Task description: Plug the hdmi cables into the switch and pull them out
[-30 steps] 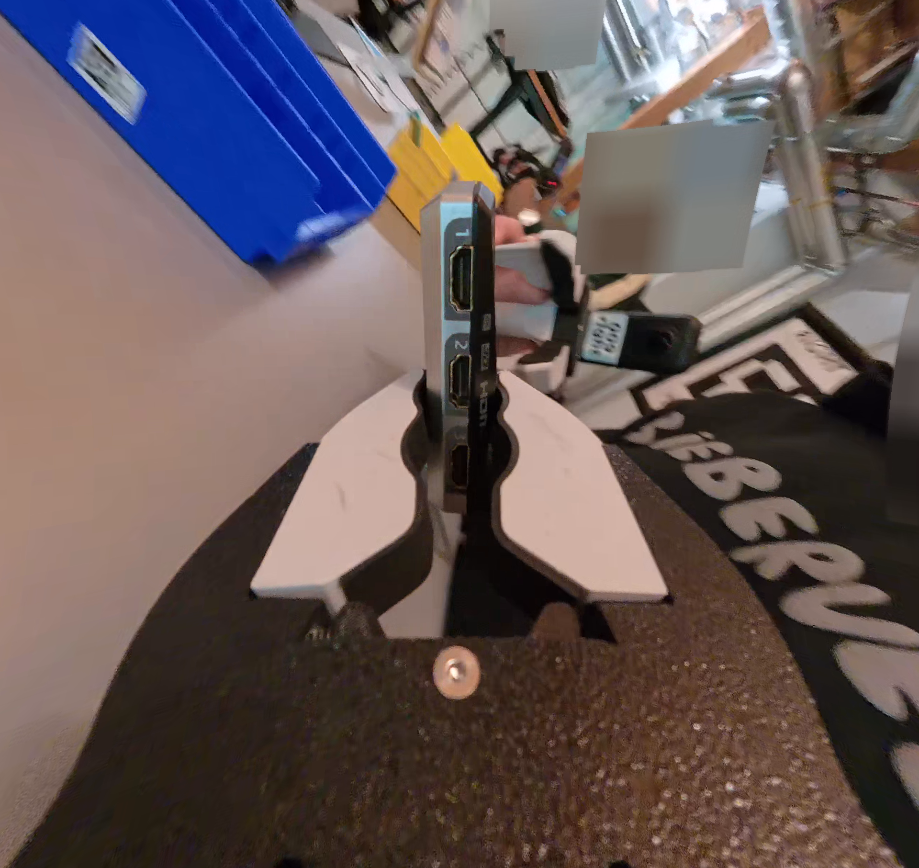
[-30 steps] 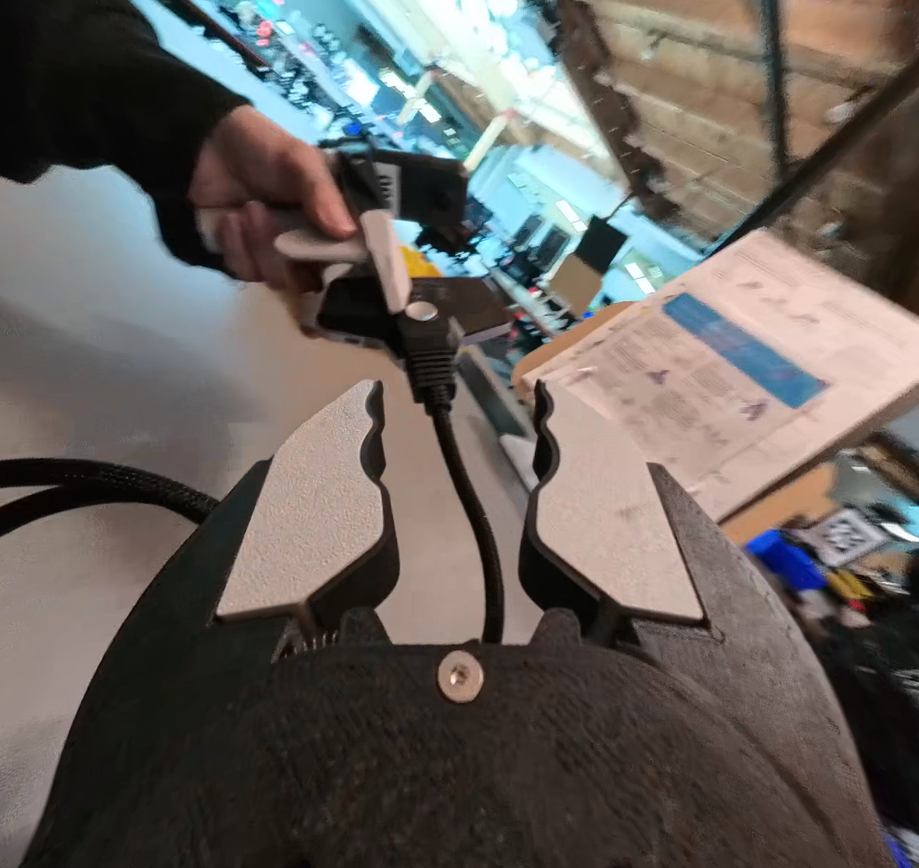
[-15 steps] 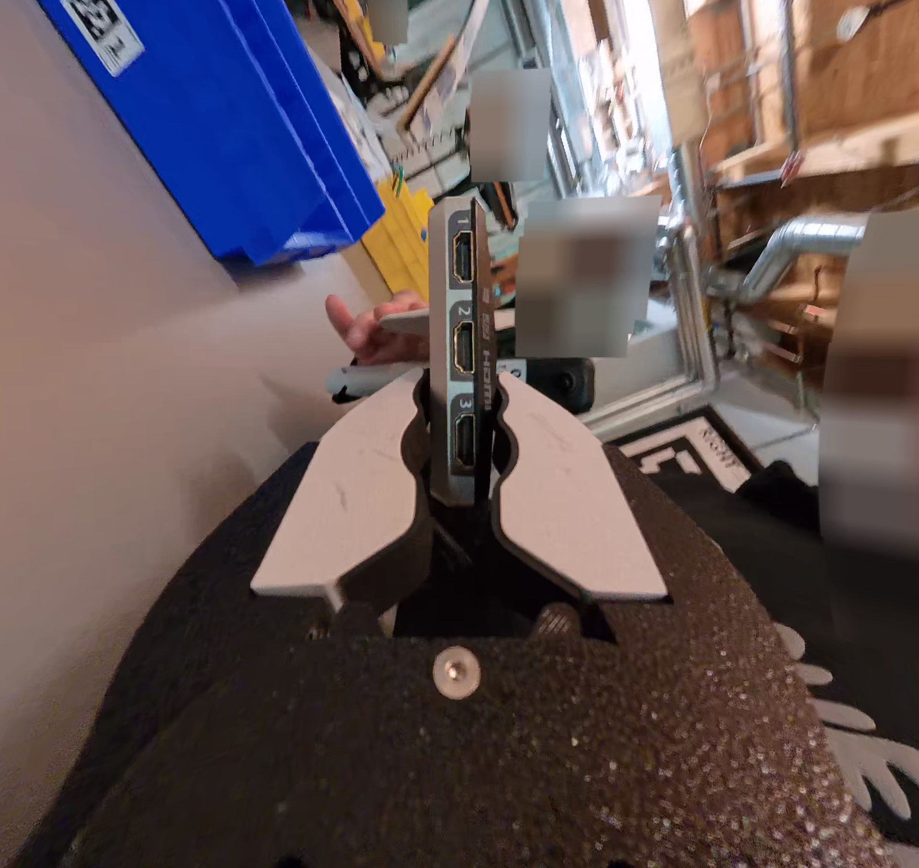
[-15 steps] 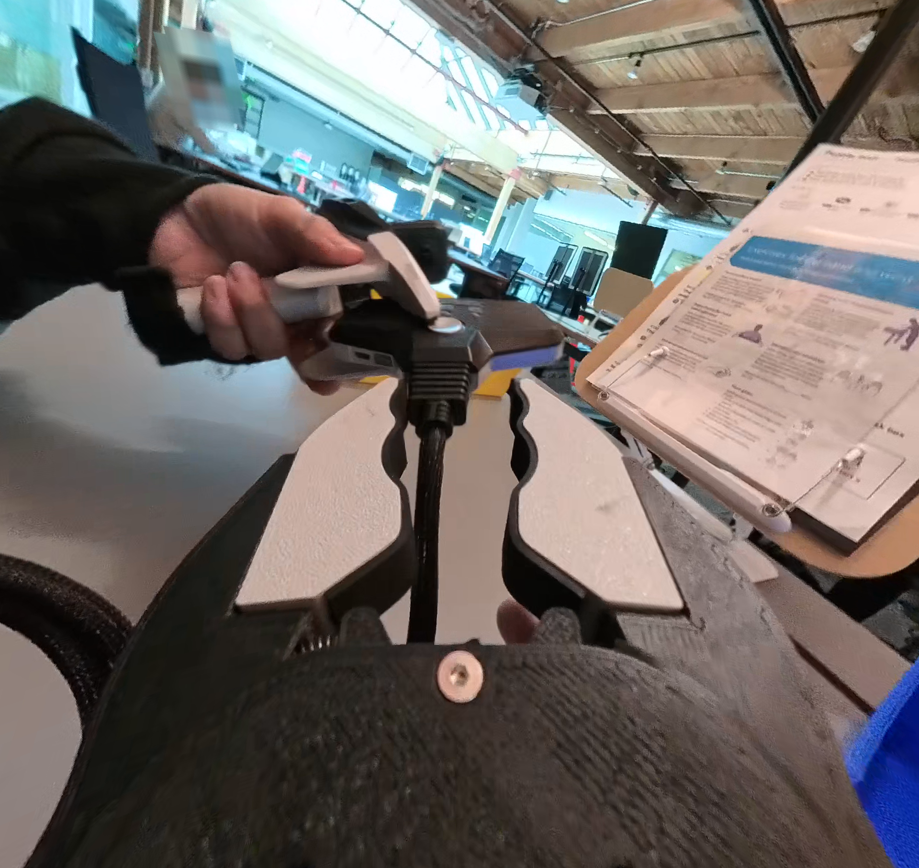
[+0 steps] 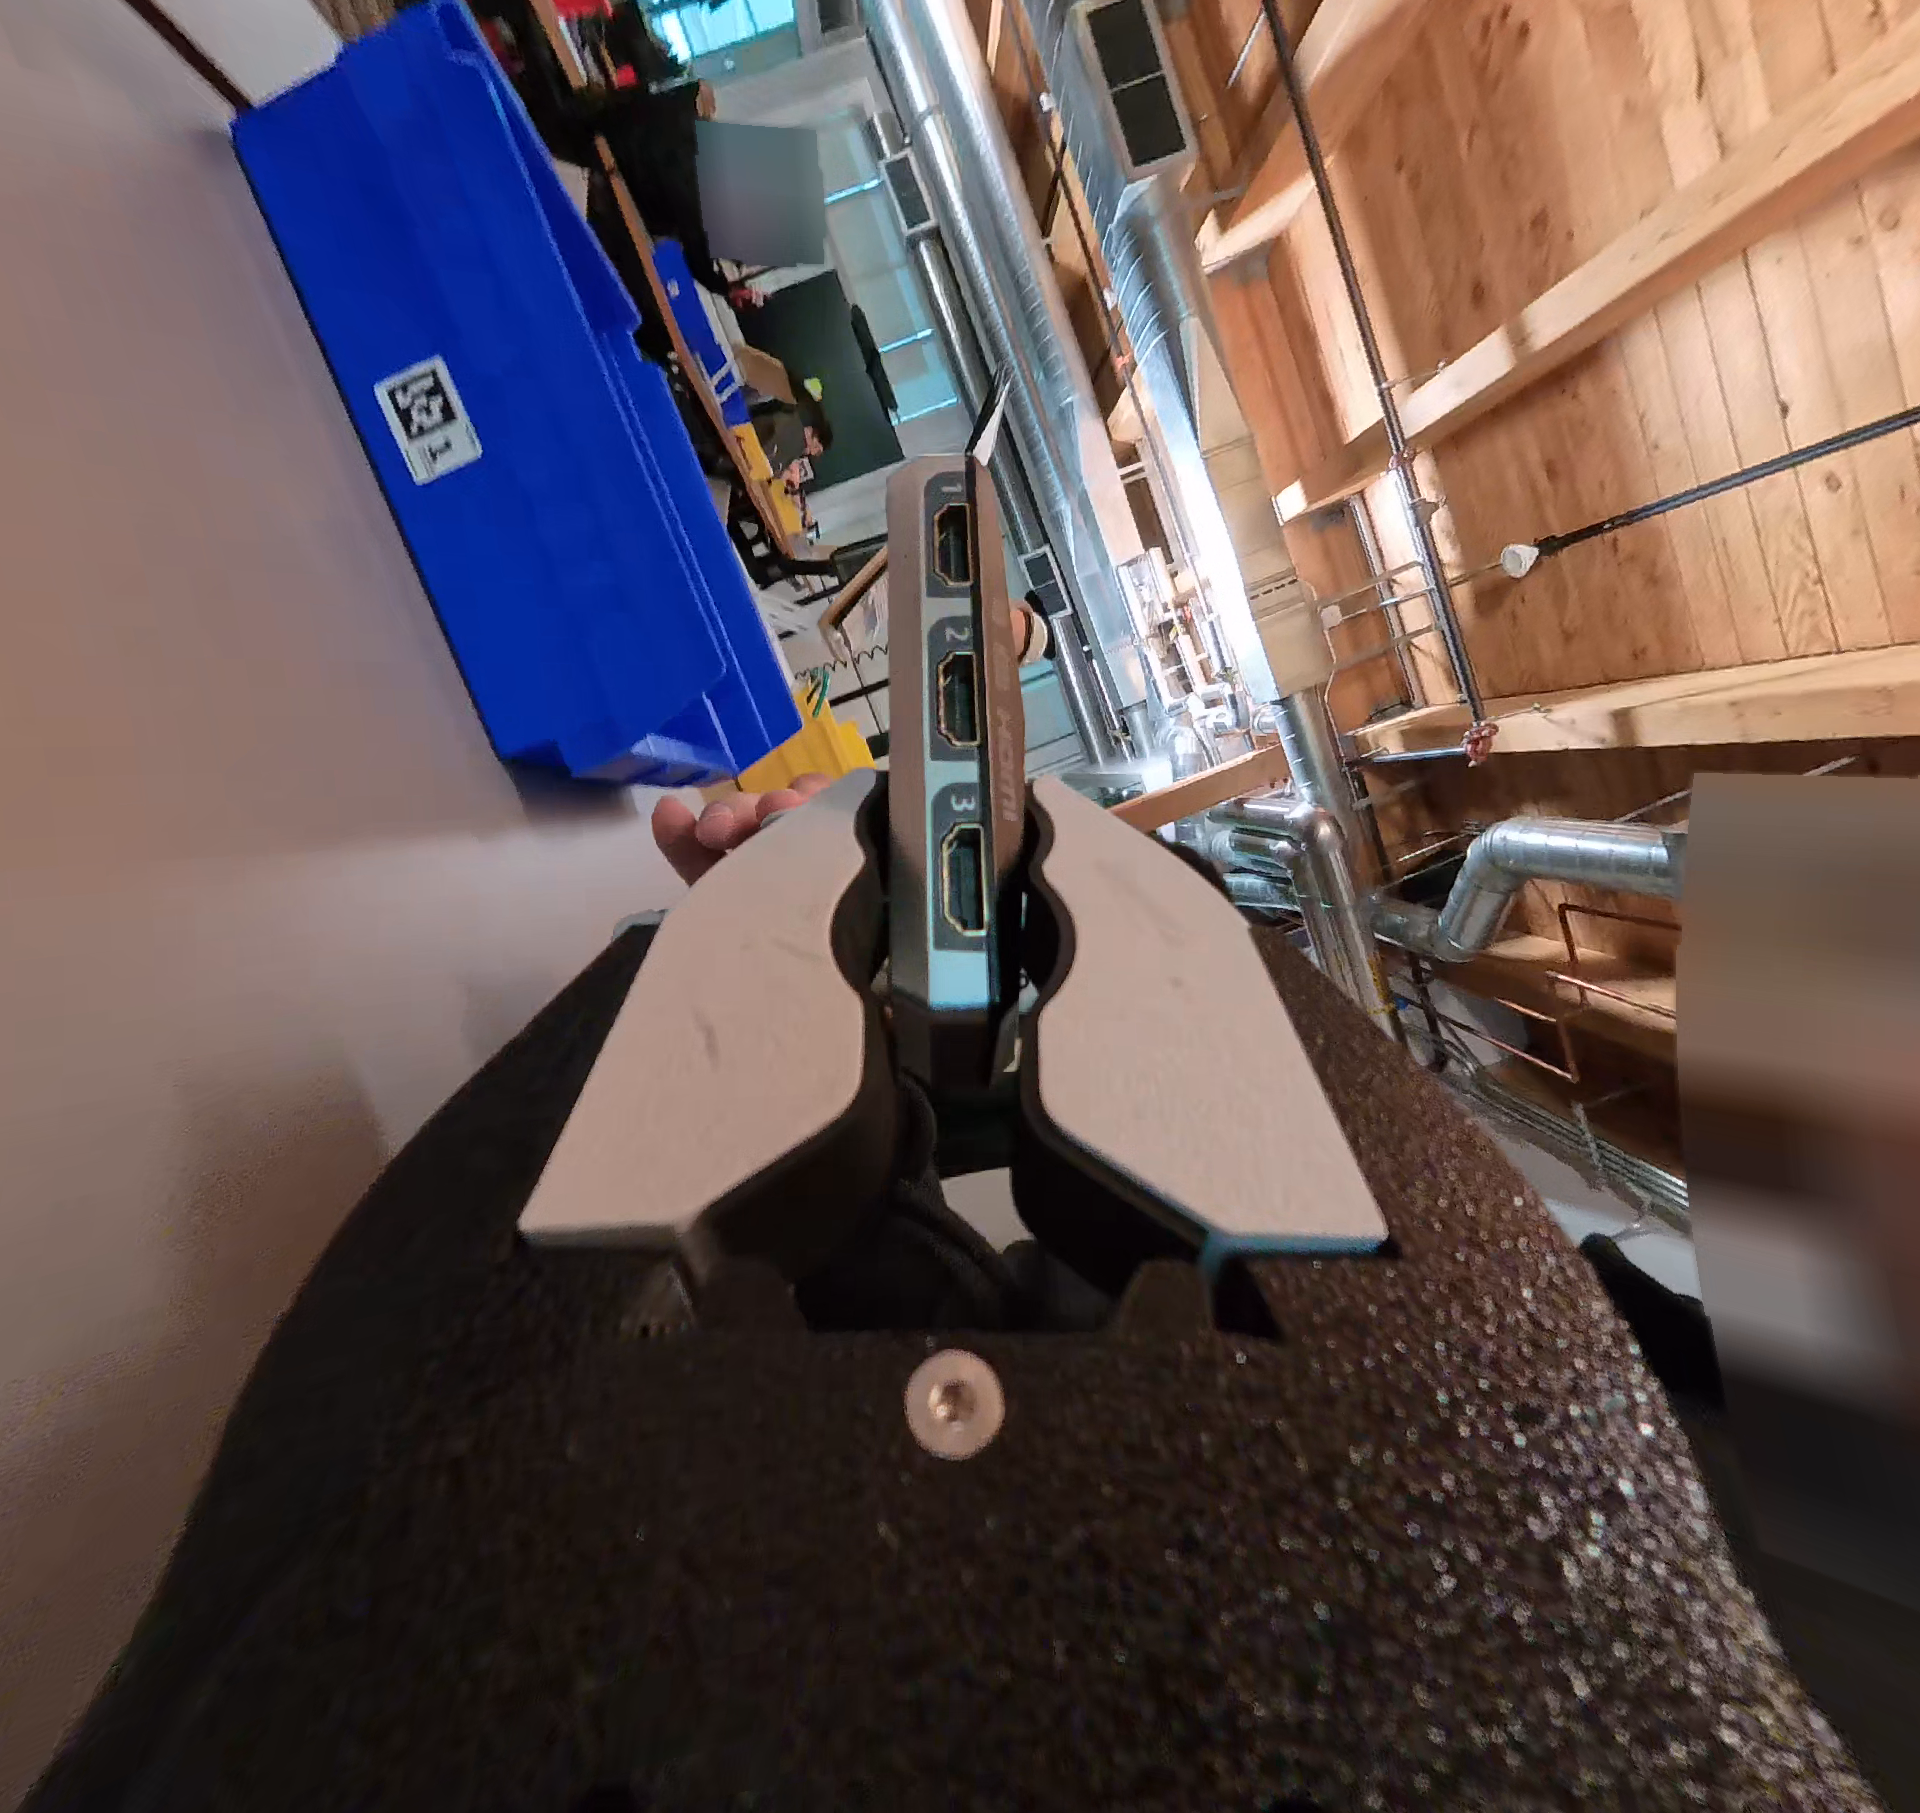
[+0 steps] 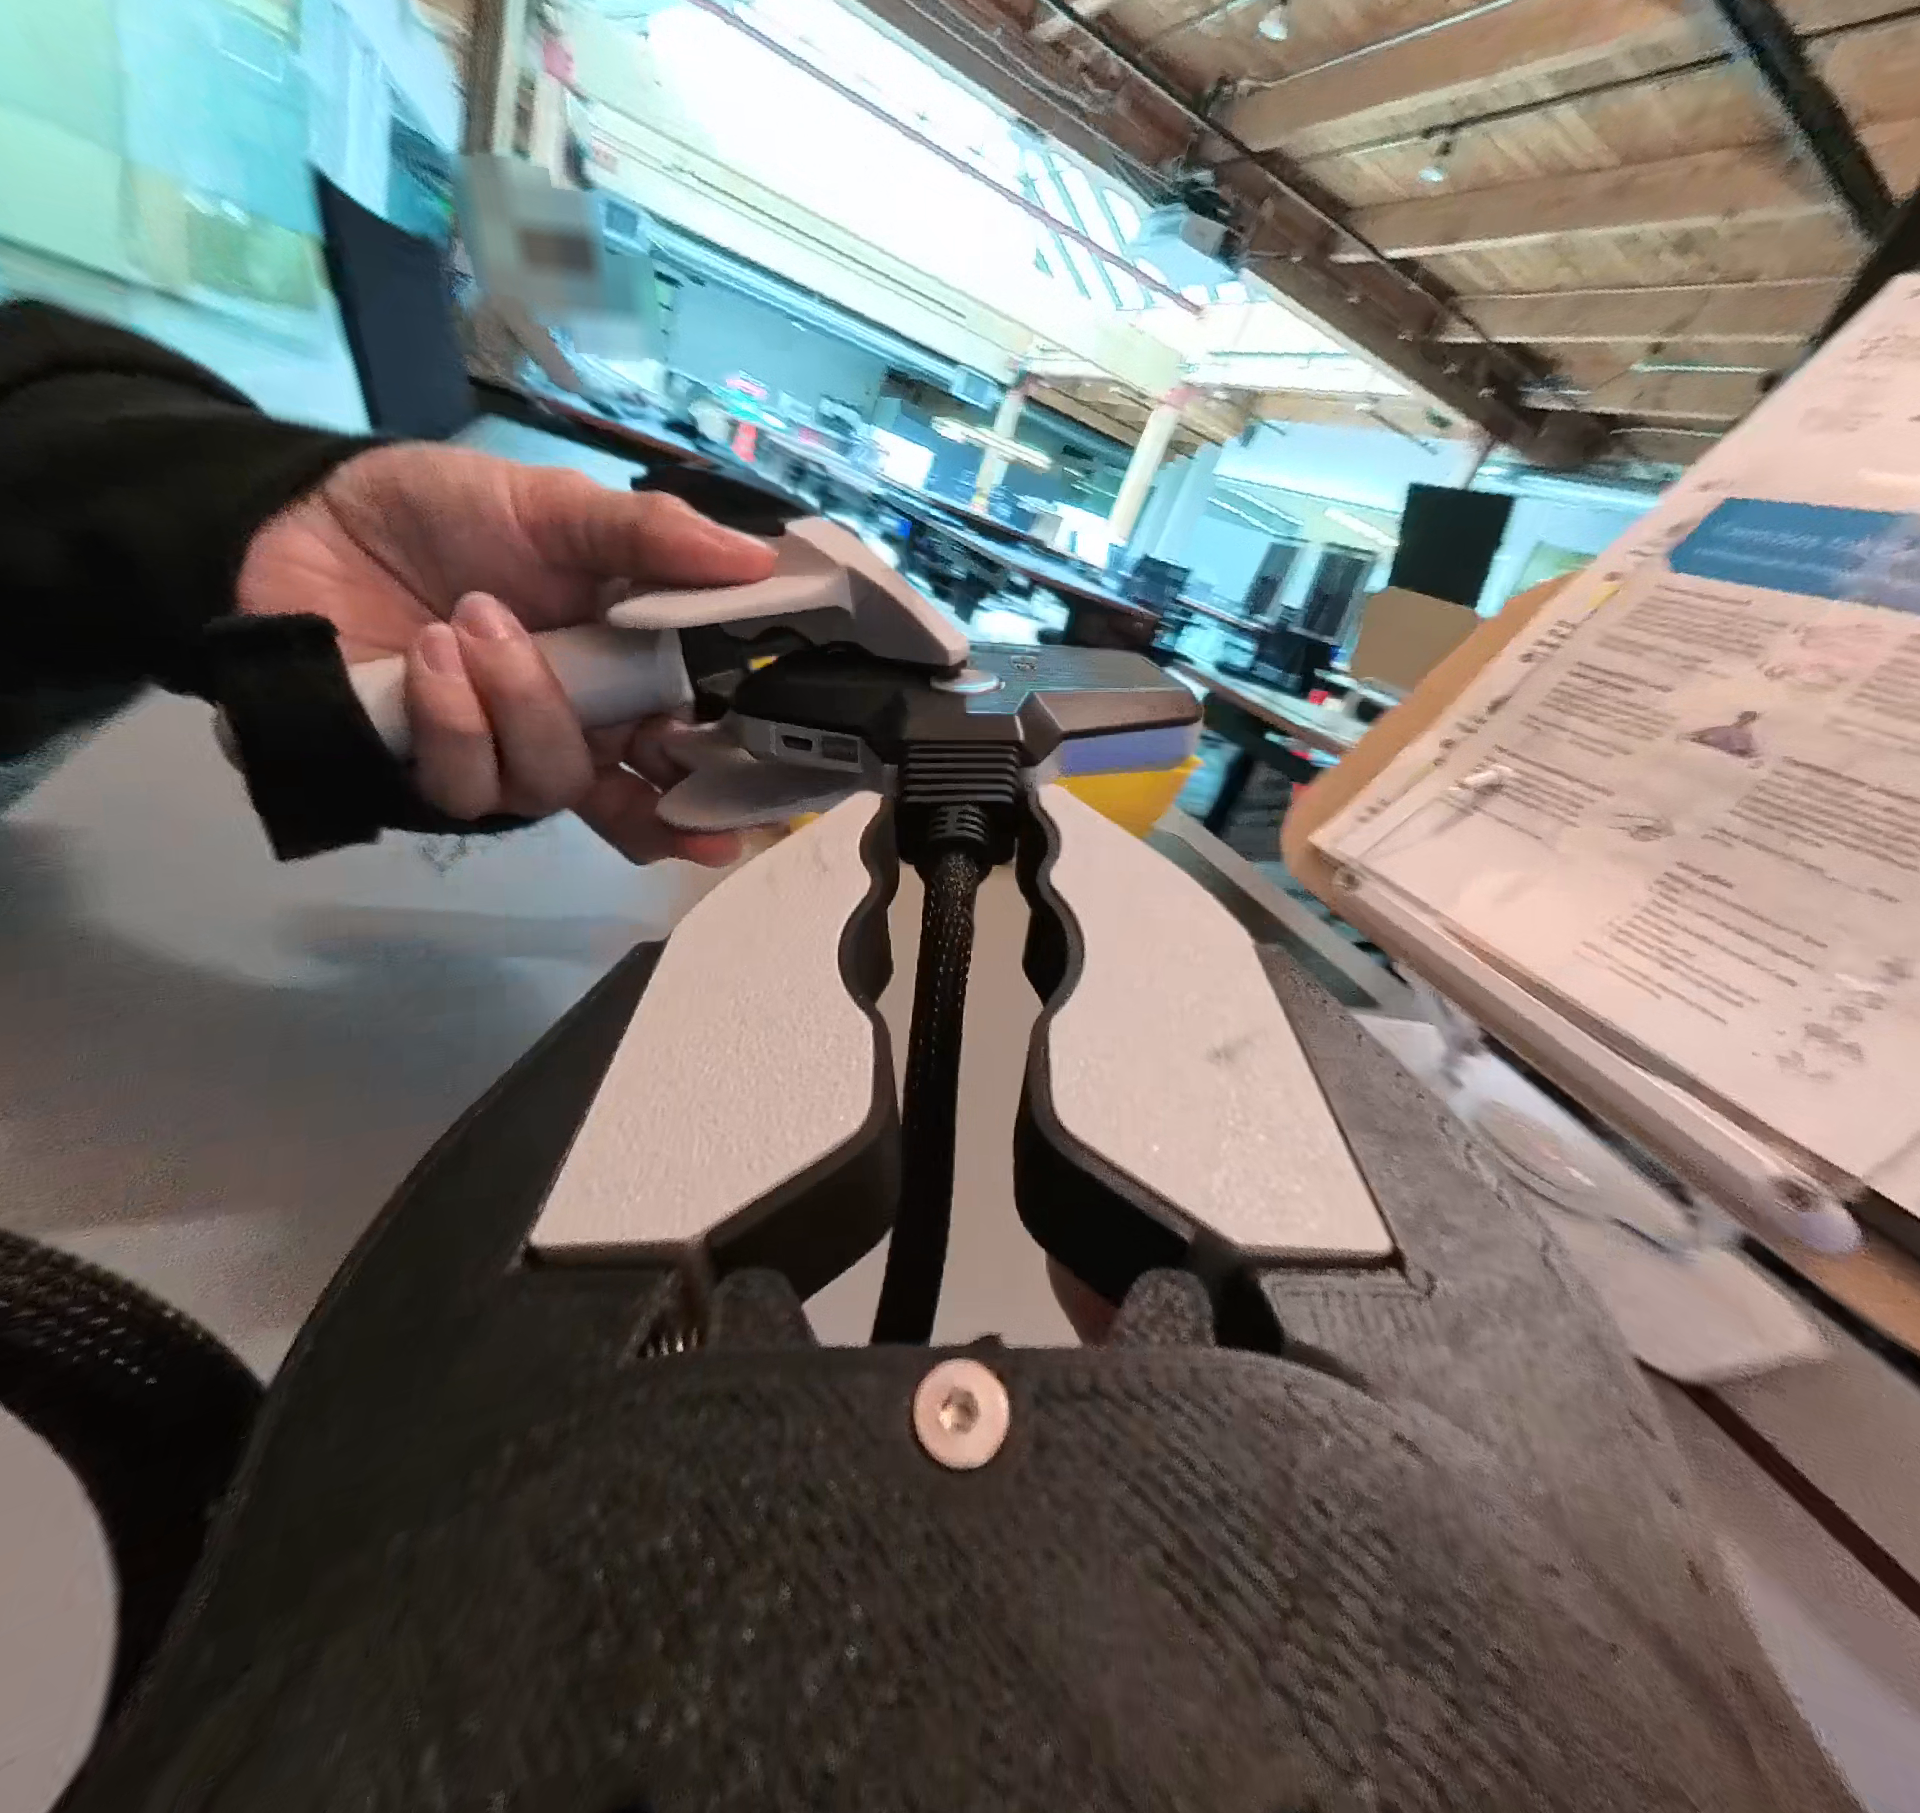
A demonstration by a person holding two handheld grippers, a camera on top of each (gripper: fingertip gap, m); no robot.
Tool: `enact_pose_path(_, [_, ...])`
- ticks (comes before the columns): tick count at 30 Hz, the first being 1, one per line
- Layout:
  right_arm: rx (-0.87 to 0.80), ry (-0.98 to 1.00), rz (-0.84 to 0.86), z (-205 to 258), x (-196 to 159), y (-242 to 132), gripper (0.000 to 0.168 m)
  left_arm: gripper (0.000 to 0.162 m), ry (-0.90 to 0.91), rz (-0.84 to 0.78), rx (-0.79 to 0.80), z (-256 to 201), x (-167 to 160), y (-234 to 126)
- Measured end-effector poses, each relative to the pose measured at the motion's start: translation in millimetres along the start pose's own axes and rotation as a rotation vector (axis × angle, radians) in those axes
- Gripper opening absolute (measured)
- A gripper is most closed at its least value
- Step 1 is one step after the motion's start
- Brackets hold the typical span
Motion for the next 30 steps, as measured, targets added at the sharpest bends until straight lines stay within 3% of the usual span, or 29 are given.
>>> enact_pose_path(3, [0.111,0.129,-0.086,-22,-9,15,0.022,0.022,0.112,0.007,0.031,-12,11,-3])
enact_pose_path(7, [0.257,0.410,-0.224,-43,-29,37,0.022,0.044,0.579,0.098,0.171,-42,23,-13])
enact_pose_path(10, [0.274,0.550,-0.308,-45,-43,45,0.022,0.063,1.025,0.113,0.345,-68,24,-26])
enact_pose_path(13, [0.241,0.638,-0.351,-42,-54,45,0.022,0.076,1.587,0.134,0.657,-76,22,-37])
enact_pose_path(16, [0.318,0.603,-0.253,-33,-56,43,0.022,0.074,2.211,0.192,0.900,-68,13,-34])
enact_pose_path(18, [0.339,0.584,-0.222,-26,-55,43,0.022,0.071,2.502,0.318,0.965,-55,7,-23])
enact_pose_path(21, [0.356,0.624,-0.268,-22,-53,47,0.022,0.060,2.587,0.409,0.896,-35,3,-3])
enact_pose_path(23, [0.327,0.630,-0.279,-23,-52,47,0.021,0.038,2.664,0.281,0.869,-32,4,5])
enact_pose_path(27, [0.151,0.552,-0.344,-28,-47,41,0.023,0.036,2.594,0.058,0.885,-29,7,18])
enact_pose_path(30, [0.124,0.557,-0.322,-28,-48,40,0.025,0.036,2.615,0.004,0.876,-23,9,20])
Point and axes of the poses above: each gripper's, where its closed fingertips meet, y out along the fingers, x out of its top, z = x × y across the jaws, the point moved 10 cm from there along -y, back along the fingers, and after that the axes turned 14 degrees about -y, right-handed, at the moved point
